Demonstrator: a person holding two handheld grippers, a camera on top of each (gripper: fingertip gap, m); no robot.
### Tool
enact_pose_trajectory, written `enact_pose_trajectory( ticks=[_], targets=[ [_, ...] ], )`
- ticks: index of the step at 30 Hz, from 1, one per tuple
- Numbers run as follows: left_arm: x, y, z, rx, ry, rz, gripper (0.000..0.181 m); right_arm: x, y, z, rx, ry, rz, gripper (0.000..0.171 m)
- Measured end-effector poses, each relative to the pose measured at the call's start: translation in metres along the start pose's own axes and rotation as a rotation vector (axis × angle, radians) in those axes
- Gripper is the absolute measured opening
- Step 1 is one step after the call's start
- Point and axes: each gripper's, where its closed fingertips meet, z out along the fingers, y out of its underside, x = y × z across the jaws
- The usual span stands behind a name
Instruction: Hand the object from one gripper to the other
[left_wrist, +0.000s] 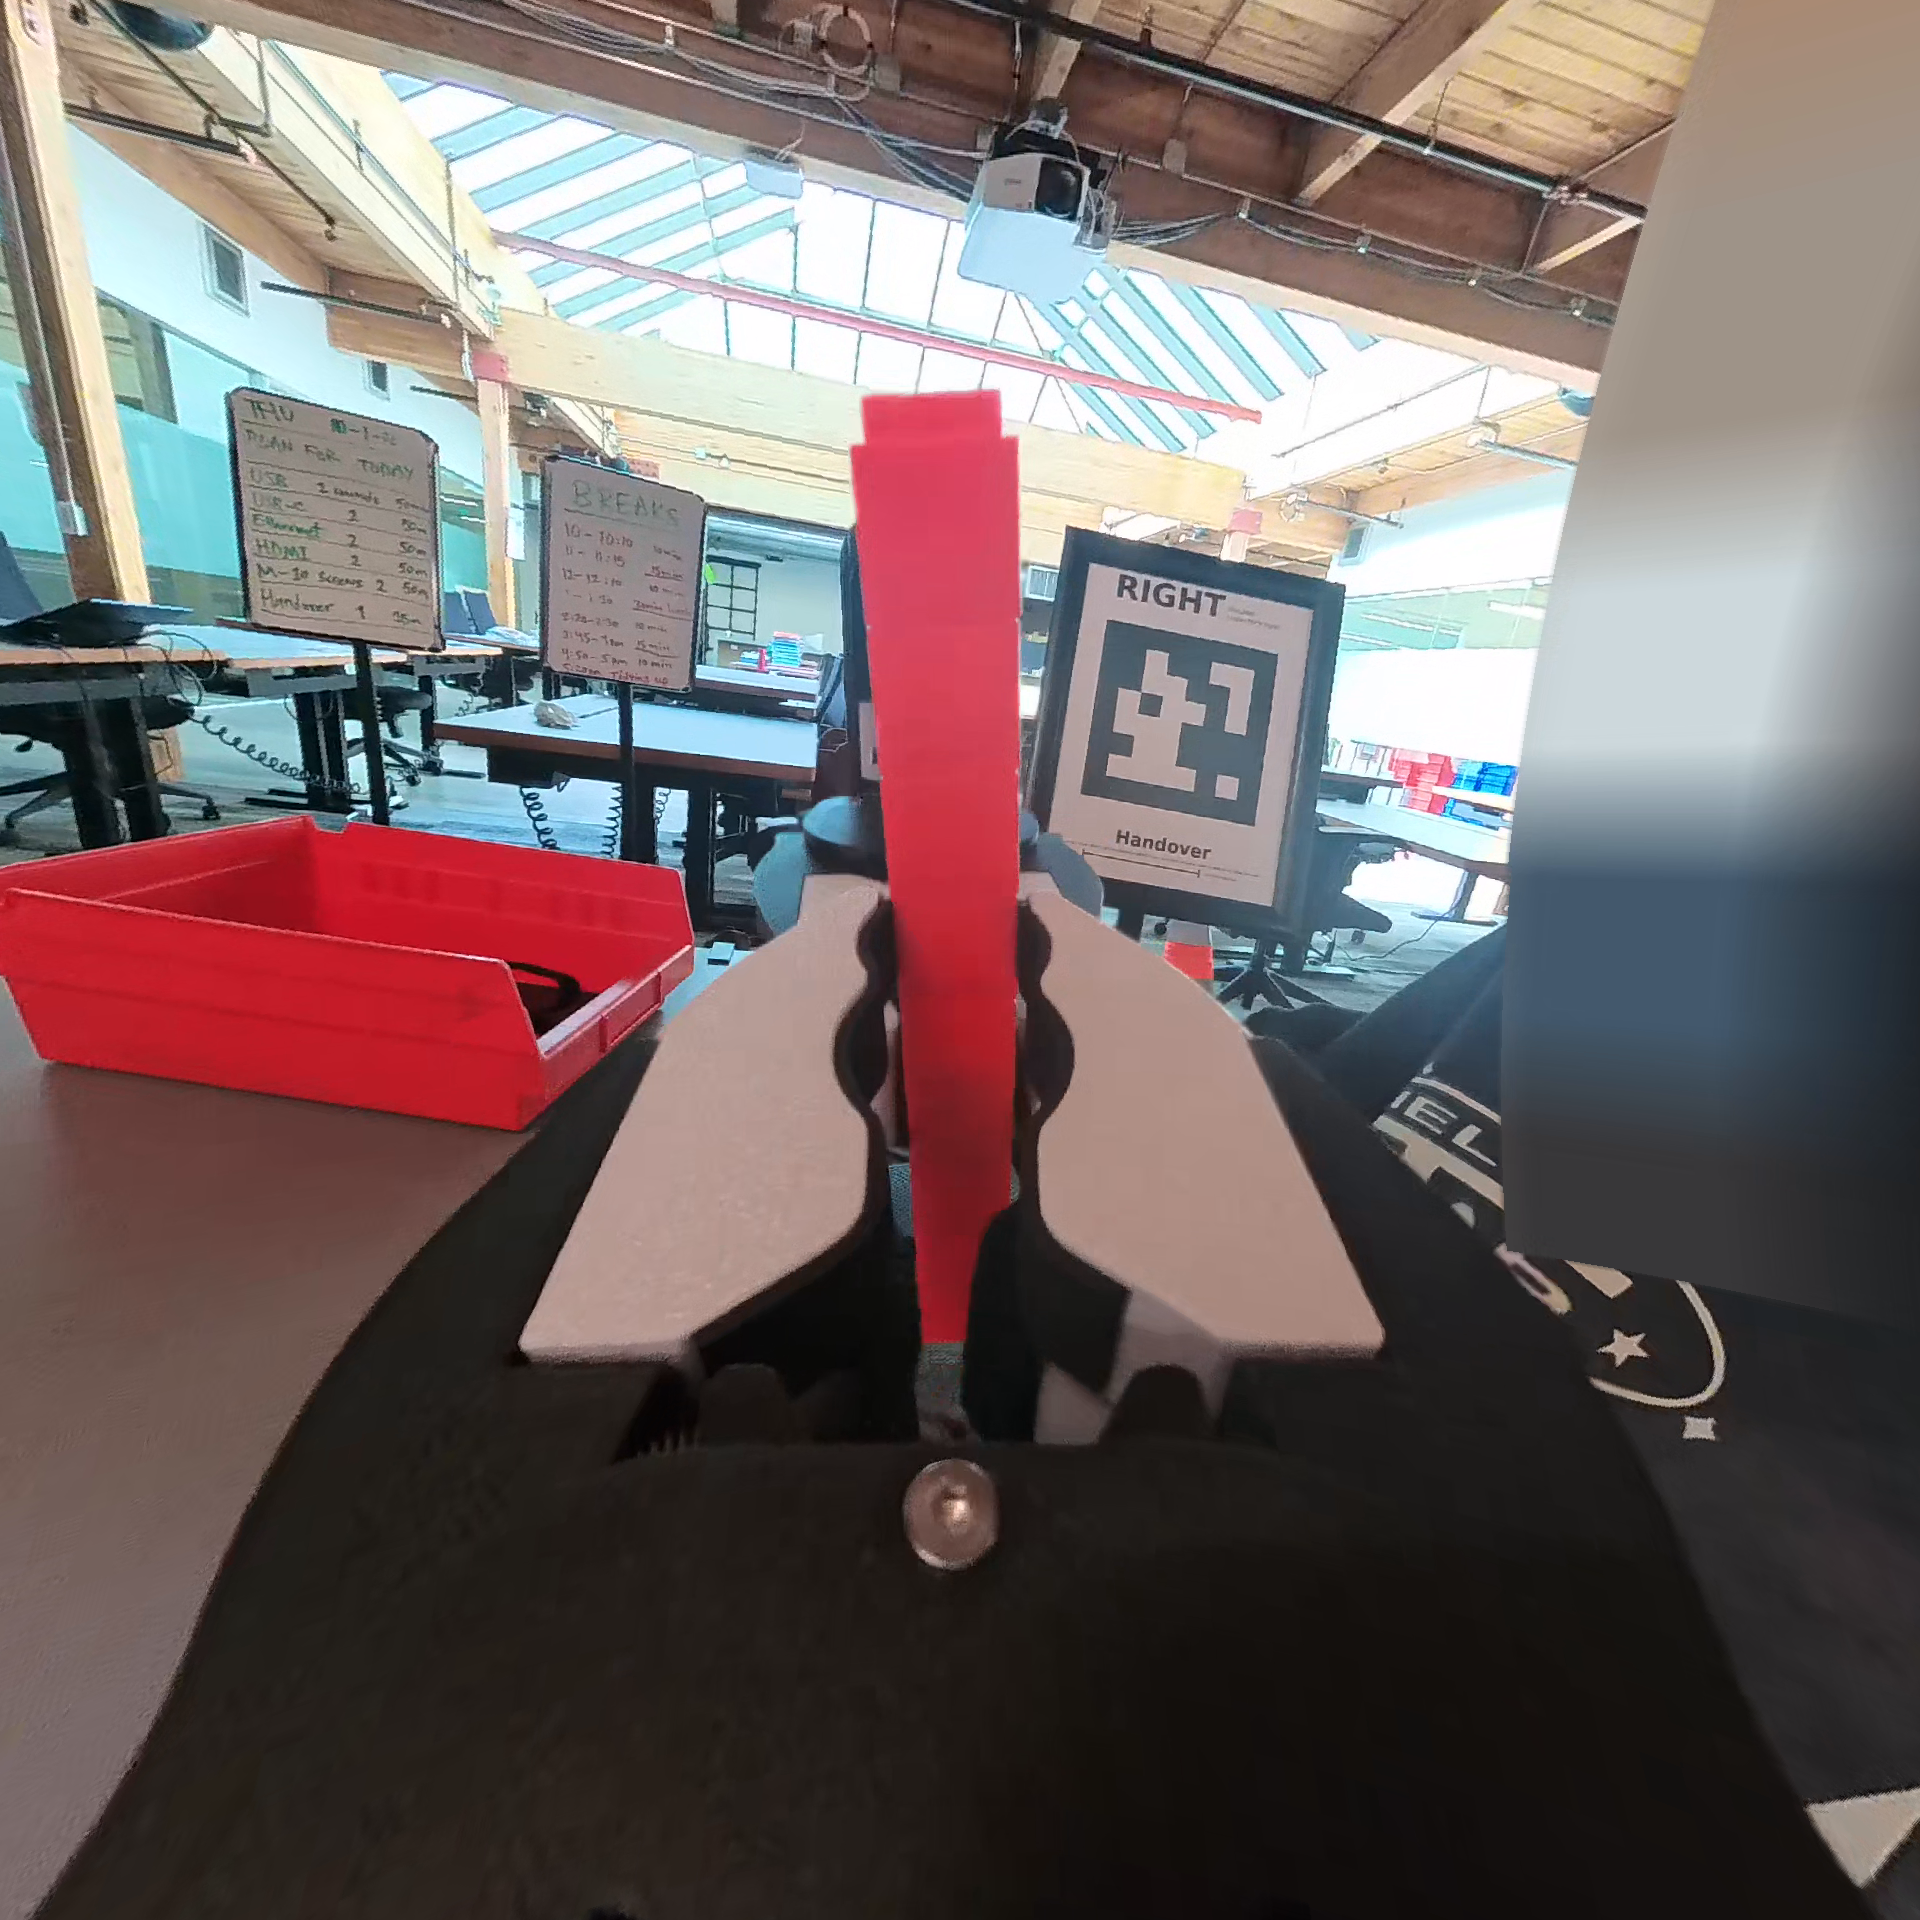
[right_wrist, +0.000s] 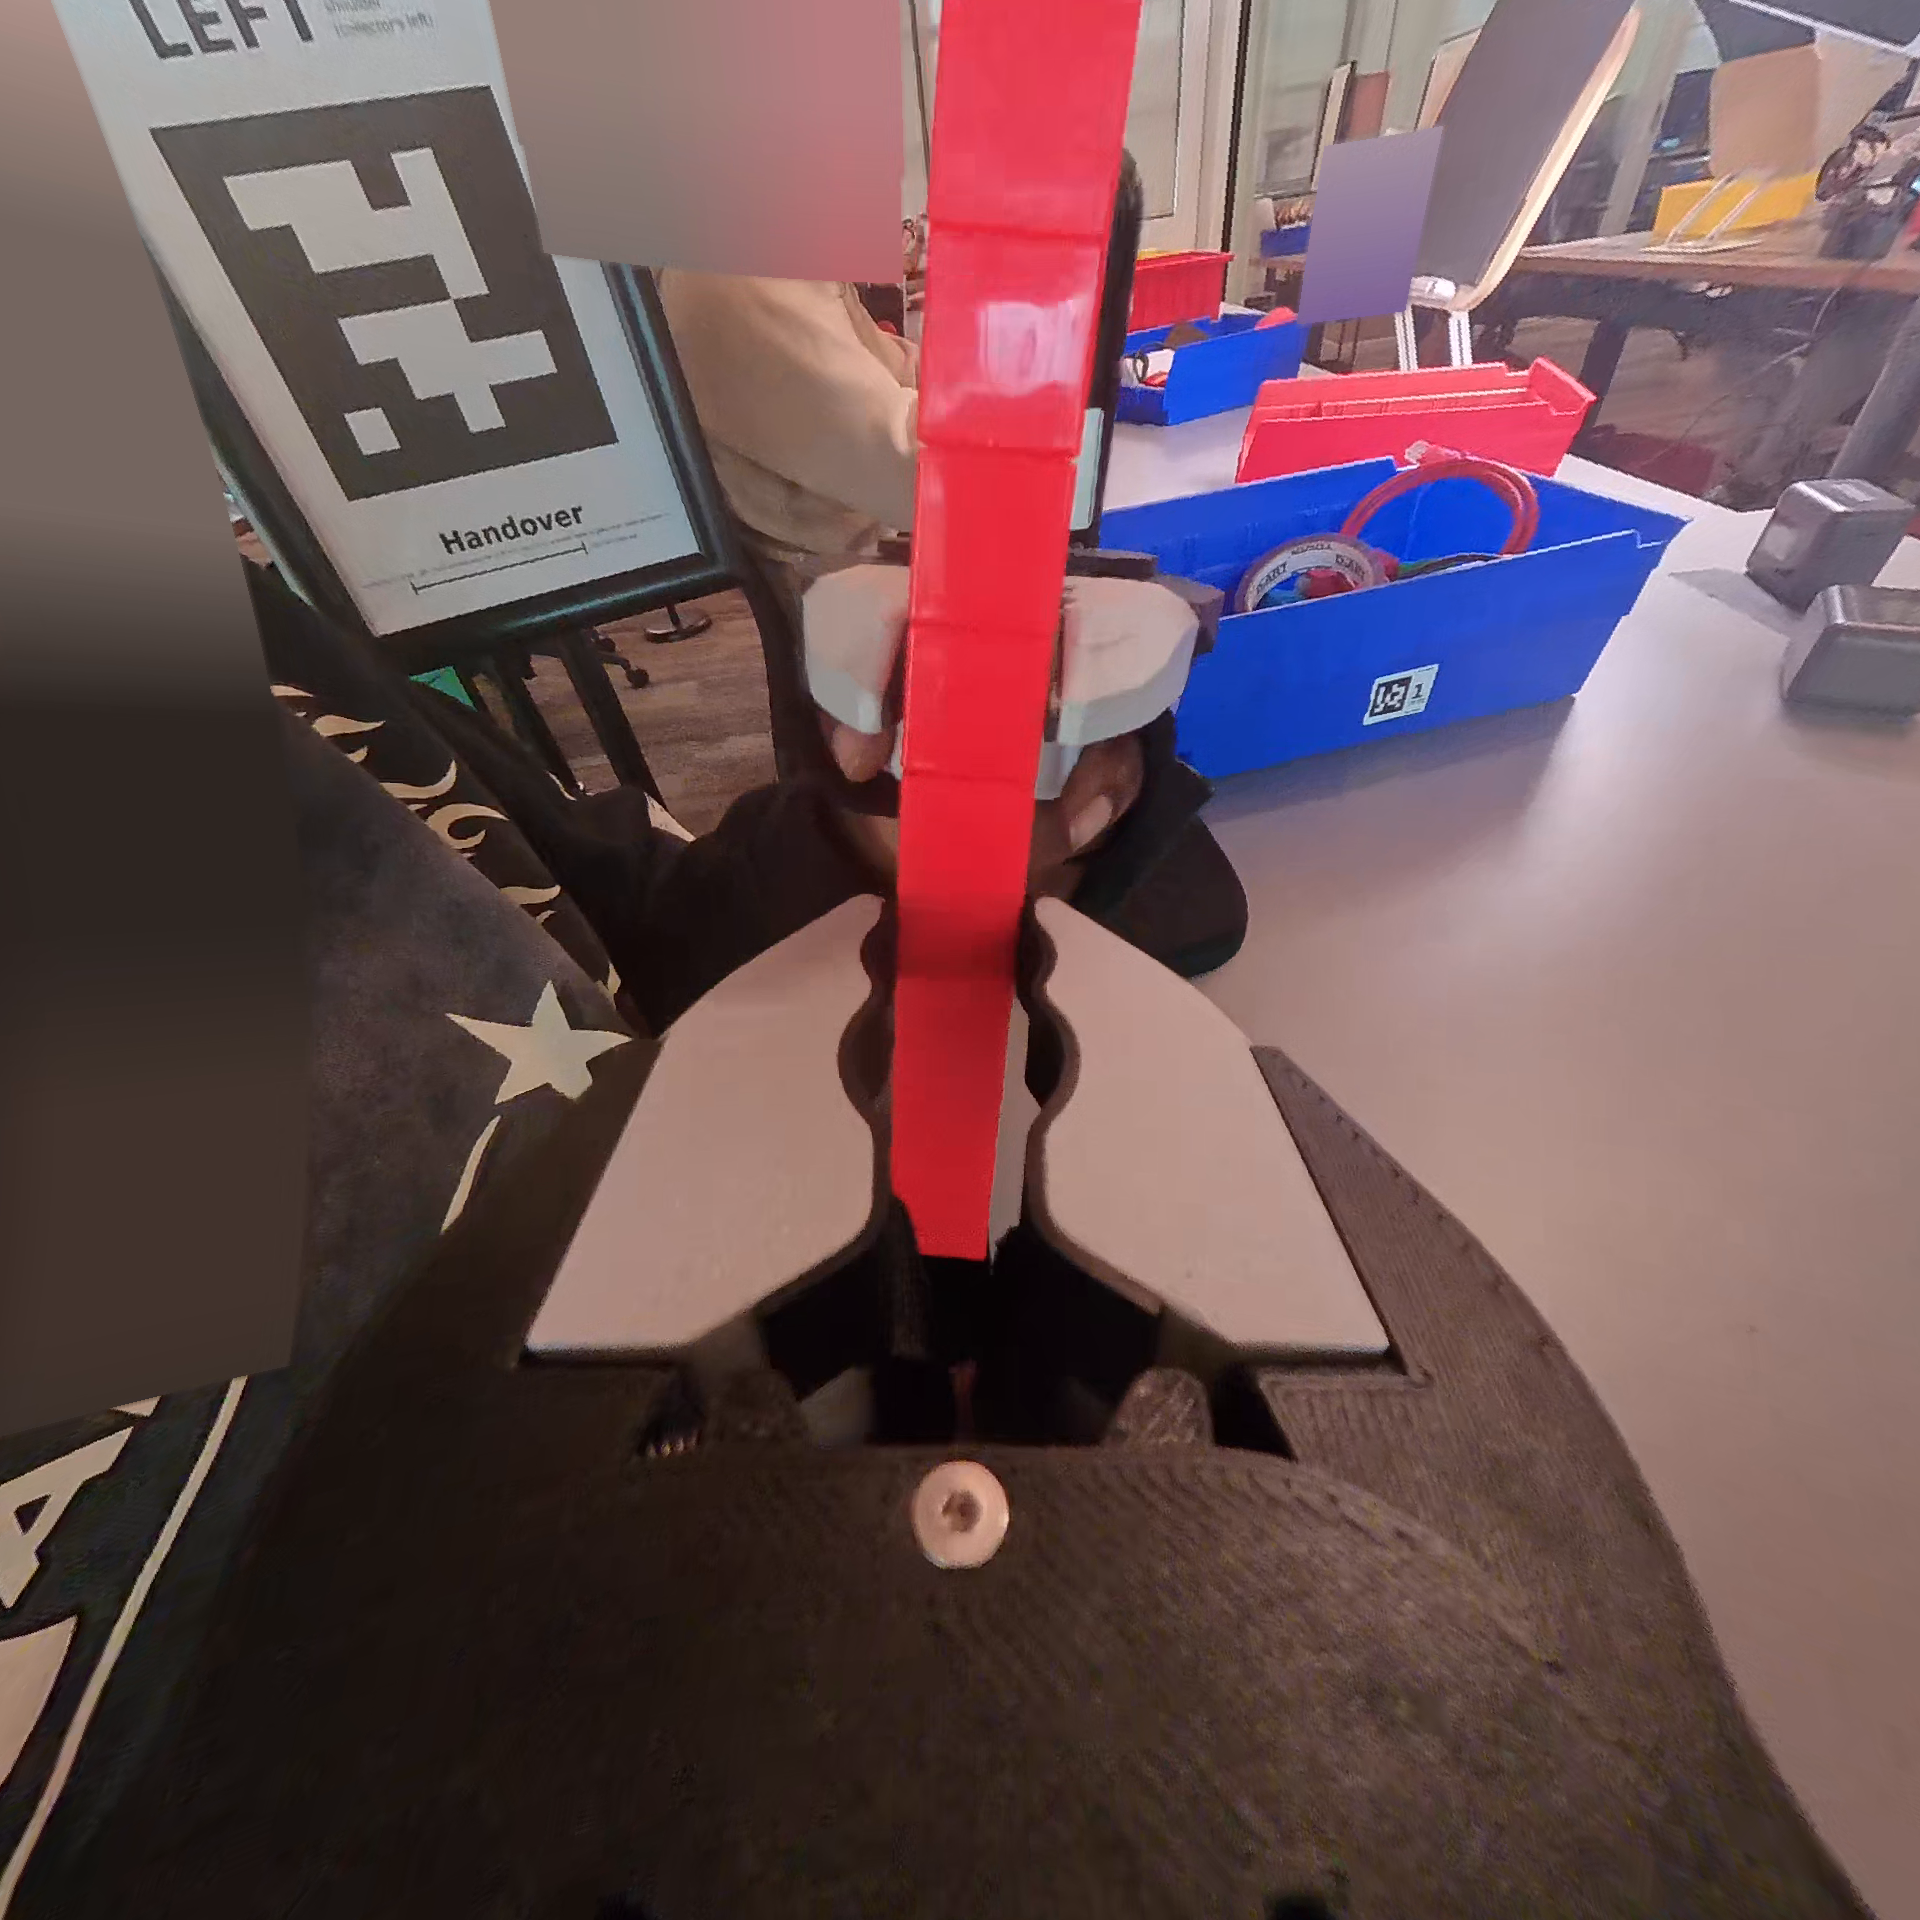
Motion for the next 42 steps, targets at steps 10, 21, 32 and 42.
enact_pose_trajectory(
  ticks=[10,21,32,42],
  targets=[
    [0.004,0.037,0.016,-0.179,0.038,0.007,0.021,-0.003,-0.034,-0.021,0.196,0.050,-0.058,0.037],
    [0.008,0.029,0.004,-0.234,-0.005,0.106,0.041,-0.010,-0.020,-0.010,0.110,-0.021,-0.060,0.021],
    [0.016,0.015,-0.002,-0.207,-0.020,0.101,0.050,-0.011,-0.003,0.002,0.012,-0.032,-0.073,0.022],
    [0.012,-0.018,-0.006,0.007,-0.084,0.150,0.022,-0.003,-0.002,0.003,0.038,-0.018,-0.046,0.045]
  ],
)
